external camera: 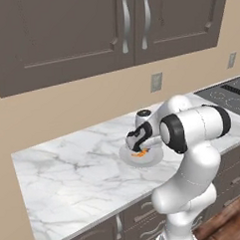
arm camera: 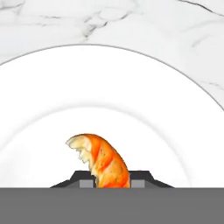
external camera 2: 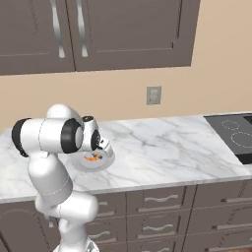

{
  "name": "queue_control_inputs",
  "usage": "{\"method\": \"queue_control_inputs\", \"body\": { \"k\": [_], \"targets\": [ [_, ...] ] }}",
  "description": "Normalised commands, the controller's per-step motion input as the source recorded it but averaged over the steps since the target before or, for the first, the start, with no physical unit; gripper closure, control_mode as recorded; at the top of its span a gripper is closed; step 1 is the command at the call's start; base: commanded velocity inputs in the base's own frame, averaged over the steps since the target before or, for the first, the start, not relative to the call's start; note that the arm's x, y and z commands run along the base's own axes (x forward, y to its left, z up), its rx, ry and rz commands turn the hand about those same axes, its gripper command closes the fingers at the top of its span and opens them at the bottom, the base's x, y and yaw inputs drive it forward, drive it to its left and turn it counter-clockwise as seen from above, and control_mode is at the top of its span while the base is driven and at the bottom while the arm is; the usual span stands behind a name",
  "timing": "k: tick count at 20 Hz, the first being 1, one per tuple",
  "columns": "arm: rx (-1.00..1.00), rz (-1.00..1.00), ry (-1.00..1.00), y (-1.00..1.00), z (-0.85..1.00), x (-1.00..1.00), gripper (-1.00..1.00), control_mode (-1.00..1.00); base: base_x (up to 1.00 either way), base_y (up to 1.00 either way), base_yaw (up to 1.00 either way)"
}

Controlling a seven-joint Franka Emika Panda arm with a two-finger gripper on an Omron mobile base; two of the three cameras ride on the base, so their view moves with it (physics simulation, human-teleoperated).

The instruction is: Pick up the knife from the drawer and place it on the cutting board. Then place the meat from the plate to the cutting board.

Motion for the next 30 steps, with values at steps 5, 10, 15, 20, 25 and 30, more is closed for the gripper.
{"method": "queue_control_inputs", "body": {
  "k": [5, 10, 15, 20, 25, 30],
  "targets": [
    [0.00, -0.03, 0.10, -0.41, 0.40, 0.00, 1.00, -1.00, 0.00, 0.00, 0.00],
    [0.00, -0.02, 0.12, -0.42, 0.69, 0.00, 1.00, -1.00, 0.00, 0.00, 0.00],
    [0.00, -0.01, 0.12, -0.25, 0.82, -0.21, 1.00, -1.00, 0.00, 0.00, 0.00],
    [0.00, 0.00, 0.02, -0.08, 0.50, -0.48, 1.00, -1.00, 0.00, 0.00, 0.00],
    [0.00, 0.00, 0.00, -0.07, 0.18, -0.44, 1.00, -1.00, 0.00, 0.00, 0.00],
    [0.01, 0.00, 0.01, -0.15, 0.23, -0.47, 1.00, -1.00, 0.00, 0.00, 0.00]
  ]
}}
